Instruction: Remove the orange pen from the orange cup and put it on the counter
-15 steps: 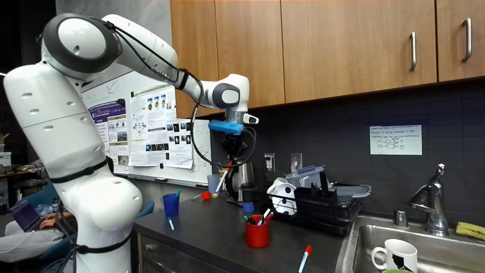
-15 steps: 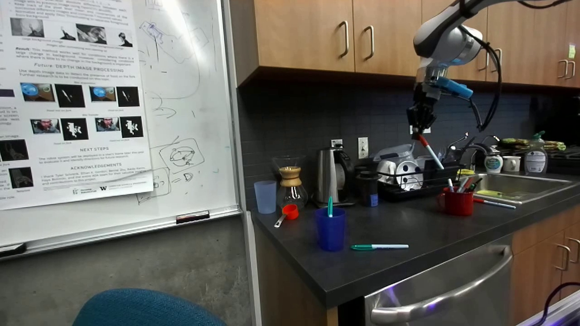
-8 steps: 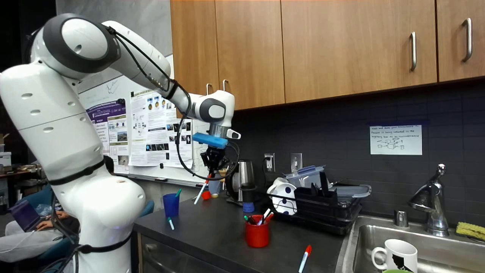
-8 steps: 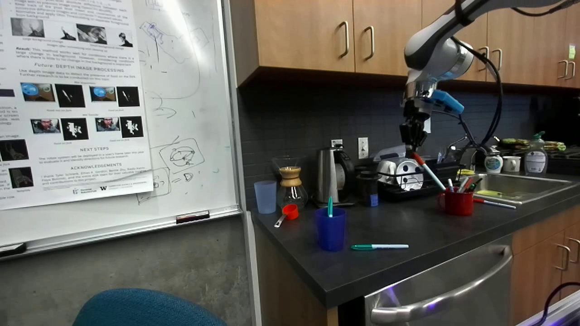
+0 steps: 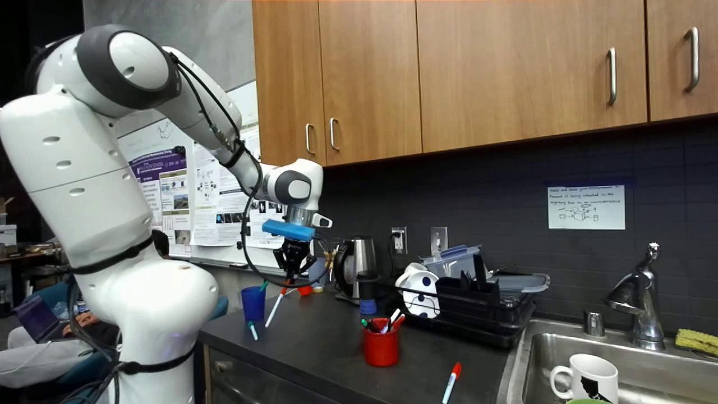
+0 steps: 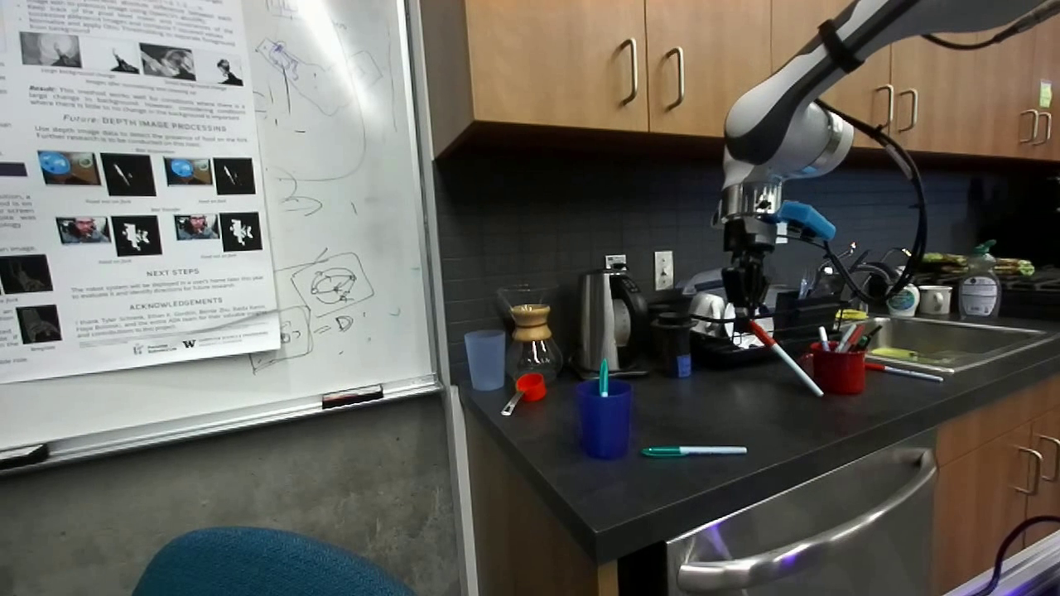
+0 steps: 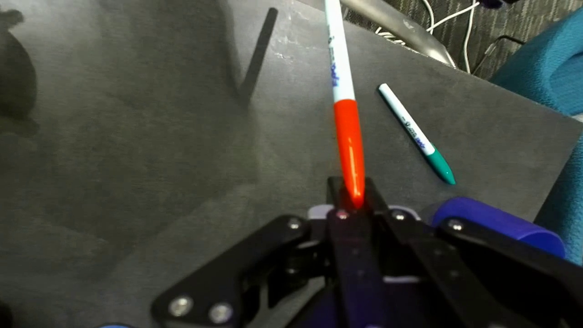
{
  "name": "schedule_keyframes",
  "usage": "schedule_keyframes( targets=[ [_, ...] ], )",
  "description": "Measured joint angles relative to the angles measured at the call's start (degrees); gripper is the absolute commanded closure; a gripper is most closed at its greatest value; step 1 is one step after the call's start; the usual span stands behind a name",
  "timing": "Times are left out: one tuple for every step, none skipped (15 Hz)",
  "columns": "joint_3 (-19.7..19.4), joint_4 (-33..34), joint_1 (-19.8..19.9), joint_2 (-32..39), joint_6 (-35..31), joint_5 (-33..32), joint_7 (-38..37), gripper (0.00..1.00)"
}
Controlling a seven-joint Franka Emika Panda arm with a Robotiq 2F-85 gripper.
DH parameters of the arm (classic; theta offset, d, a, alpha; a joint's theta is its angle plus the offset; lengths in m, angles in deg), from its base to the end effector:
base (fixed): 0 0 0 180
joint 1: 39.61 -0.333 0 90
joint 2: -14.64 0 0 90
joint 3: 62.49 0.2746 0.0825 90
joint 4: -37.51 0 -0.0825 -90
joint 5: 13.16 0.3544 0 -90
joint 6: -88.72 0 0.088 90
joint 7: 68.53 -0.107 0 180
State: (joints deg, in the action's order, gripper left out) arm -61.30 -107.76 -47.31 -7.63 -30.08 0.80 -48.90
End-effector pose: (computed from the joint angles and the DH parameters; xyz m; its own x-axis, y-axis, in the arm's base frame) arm 0.3886 0.0731 0.3825 0.9316 0.3633 -0.0140 0.3523 -0.9116 -0.2117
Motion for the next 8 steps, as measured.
schedule_keyframes(
  targets=[
    [0.81,-0.47,-0.59,0.06,-1.01,0.0,-0.41,0.98],
    [1.69,-0.86,-1.21,0.15,-2.09,0.0,-1.05,0.98],
    [2.54,-1.17,-1.83,0.32,-3.3,0.0,-1.58,0.98],
    [3.35,-1.4,-2.44,0.5,-4.5,0.0,-2.22,0.98],
    [4.09,-1.58,-3.01,0.77,-5.69,0.0,-2.72,0.98],
    [4.87,-1.75,-3.61,1.18,-7.11,-0.04,-3.31,0.98],
    [5.55,-1.88,-4.1,1.65,-8.56,-0.06,-3.65,0.98],
    [6.14,-1.96,-4.52,2.22,-10.05,-0.14,-3.98,0.98]
  ],
)
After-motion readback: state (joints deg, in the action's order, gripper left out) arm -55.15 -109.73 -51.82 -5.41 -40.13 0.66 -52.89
